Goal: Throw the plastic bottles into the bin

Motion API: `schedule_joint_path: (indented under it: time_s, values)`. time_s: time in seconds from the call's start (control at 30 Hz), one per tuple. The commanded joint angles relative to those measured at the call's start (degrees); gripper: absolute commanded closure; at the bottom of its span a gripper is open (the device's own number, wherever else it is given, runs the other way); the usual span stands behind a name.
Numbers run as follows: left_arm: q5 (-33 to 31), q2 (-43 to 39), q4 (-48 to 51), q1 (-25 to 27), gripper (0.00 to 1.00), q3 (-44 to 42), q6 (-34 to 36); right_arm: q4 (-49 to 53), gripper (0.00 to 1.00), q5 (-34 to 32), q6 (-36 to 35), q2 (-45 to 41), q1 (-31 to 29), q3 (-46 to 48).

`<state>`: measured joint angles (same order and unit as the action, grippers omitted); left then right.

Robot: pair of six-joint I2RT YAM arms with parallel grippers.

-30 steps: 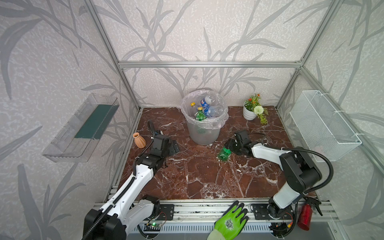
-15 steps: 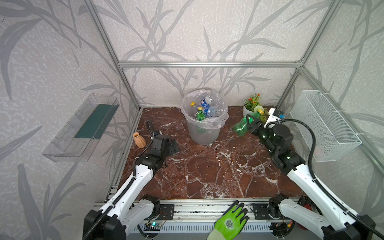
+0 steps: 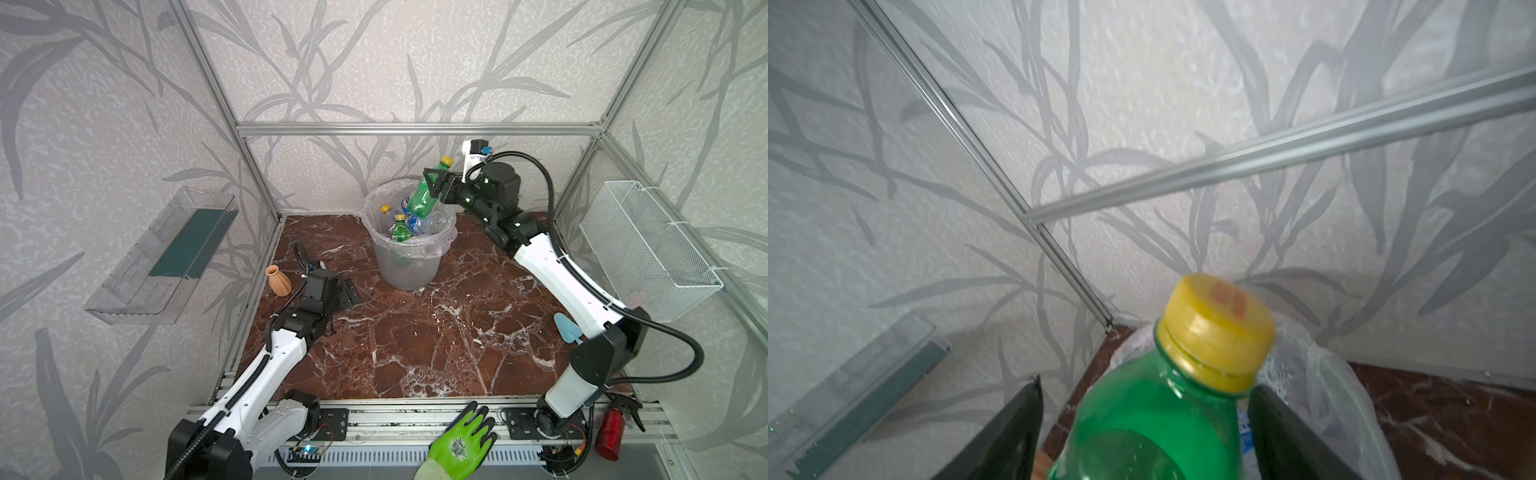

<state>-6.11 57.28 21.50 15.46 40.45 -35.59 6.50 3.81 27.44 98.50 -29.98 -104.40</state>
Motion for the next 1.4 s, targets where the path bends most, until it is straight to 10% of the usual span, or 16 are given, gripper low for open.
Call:
schedule_joint_path:
  time_s: [0.0, 0.7, 0.97, 1.37]
  values:
    - [-0.3, -0.3, 1.1, -0.1, 0.01, 1.3, -0.1, 8.4, 0.08, -0.4, -4.8, -3.3, 0.4, -2.4]
    - [-4.5, 0.9, 0.9, 0.0, 0.01, 0.0, -1.4, -5.7, 0.01, -8.7, -17.7, -33.2, 13.2, 54.8]
    - [-13.8, 3.7, 1.3, -0.1, 0.01, 0.9, -1.7, -22.7, 0.01, -21.5, -30.5, -31.0, 13.4, 74.9]
    - [-29.8, 5.7, 6.2, -0.1, 0.01, 2.6, -2.0, -54.5, 0.01, -14.7, -33.6, -19.0, 18.0, 84.5]
